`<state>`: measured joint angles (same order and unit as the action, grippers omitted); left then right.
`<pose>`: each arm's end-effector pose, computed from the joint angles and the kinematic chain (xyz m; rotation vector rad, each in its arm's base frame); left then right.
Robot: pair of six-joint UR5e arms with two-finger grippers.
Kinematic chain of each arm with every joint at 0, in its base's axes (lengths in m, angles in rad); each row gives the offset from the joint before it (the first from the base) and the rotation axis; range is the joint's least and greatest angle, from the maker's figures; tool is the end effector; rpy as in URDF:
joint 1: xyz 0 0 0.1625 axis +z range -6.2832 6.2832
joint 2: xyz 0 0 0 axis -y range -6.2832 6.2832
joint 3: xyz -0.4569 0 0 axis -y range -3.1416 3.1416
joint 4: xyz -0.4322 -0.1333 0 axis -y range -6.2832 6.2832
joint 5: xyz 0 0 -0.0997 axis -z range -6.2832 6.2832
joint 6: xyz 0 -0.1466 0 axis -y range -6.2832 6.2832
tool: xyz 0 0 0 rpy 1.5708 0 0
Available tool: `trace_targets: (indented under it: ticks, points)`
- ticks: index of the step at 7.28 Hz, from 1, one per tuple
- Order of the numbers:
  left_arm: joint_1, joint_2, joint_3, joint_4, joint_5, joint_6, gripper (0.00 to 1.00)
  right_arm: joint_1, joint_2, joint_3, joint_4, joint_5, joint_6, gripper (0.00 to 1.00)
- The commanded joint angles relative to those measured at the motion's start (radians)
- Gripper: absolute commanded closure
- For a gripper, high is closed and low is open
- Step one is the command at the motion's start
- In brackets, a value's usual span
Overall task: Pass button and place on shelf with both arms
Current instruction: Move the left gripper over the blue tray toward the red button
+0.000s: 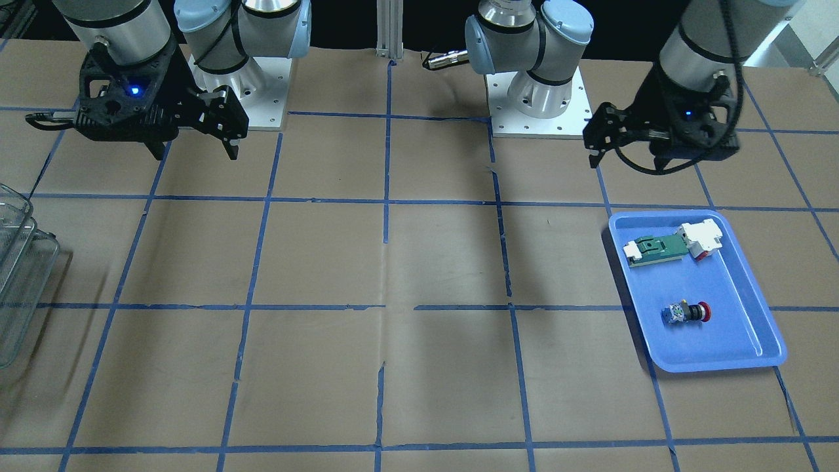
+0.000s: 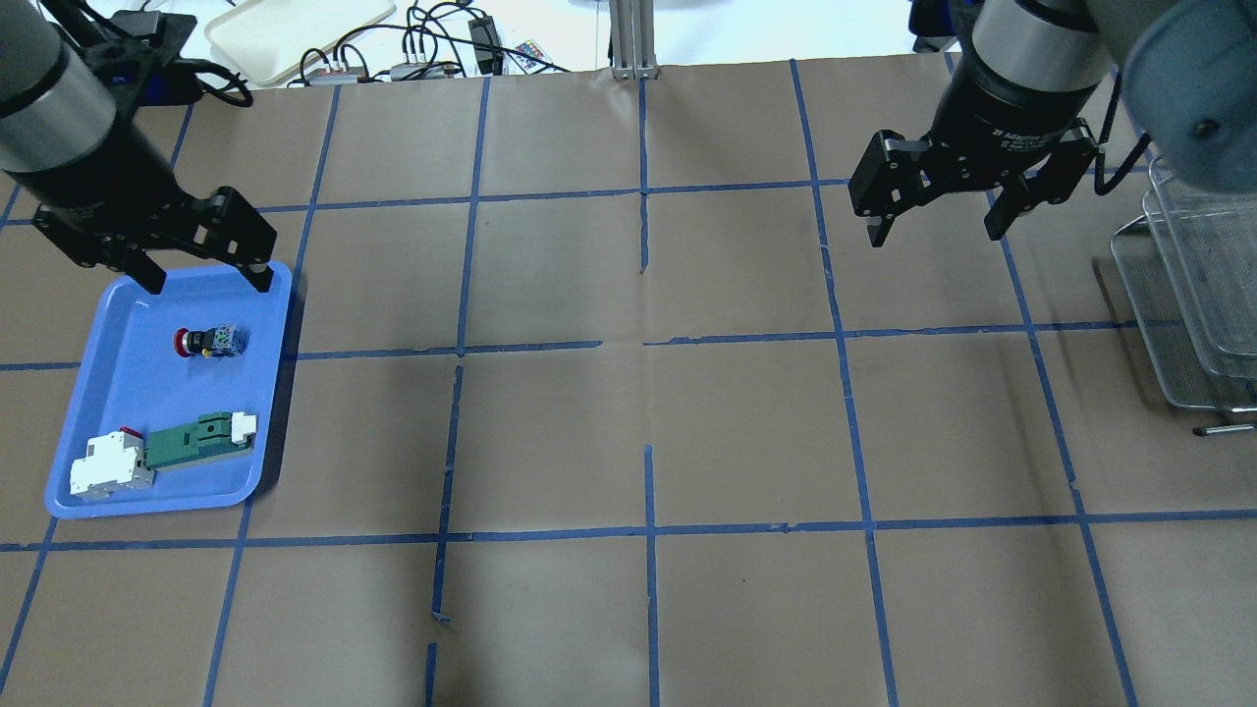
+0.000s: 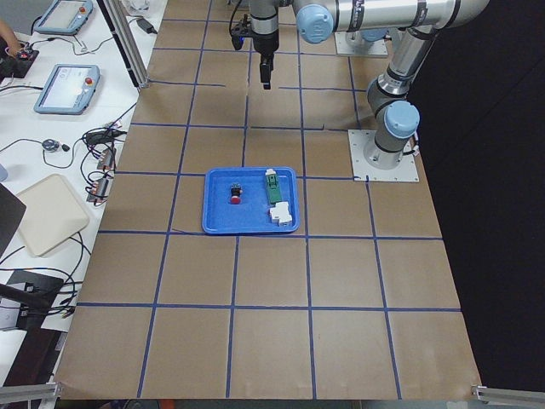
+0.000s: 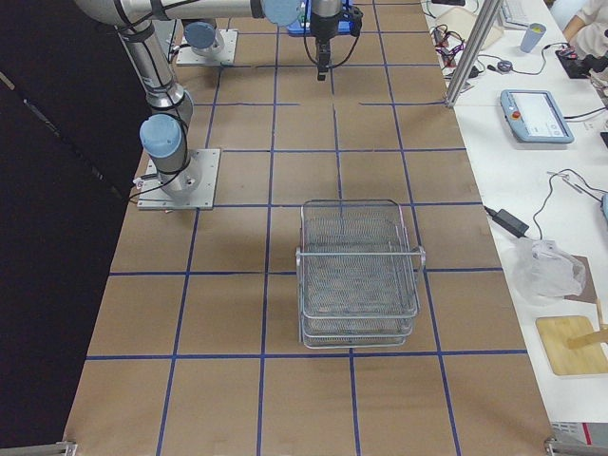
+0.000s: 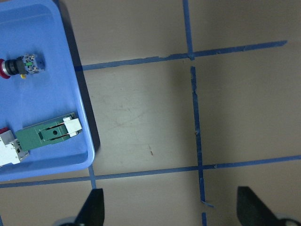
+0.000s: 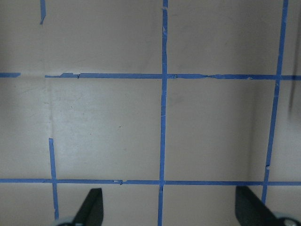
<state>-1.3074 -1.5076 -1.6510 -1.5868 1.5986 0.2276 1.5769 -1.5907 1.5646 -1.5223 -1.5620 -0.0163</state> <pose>0.0049 -0.5146 0.4614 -0.0552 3.1216 0.0605 0.1378 -0.5185 0.4818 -0.0349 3.1323 0.0350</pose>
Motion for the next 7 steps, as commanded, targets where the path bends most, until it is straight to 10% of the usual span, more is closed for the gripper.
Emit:
trace_targets:
  ticks: [1,7]
  points:
    - [0.158,-0.019,-0.013,0.025,-0.023,-0.043,0.0,0.0,0.0,0.002,0.001,0.0,0.001,0.0]
    - [0.341,-0.213,-0.069,0.404,-0.022,-0.562,0.0,0.0,-0.006,0.011,0.001,-0.001,-0.013,0.0]
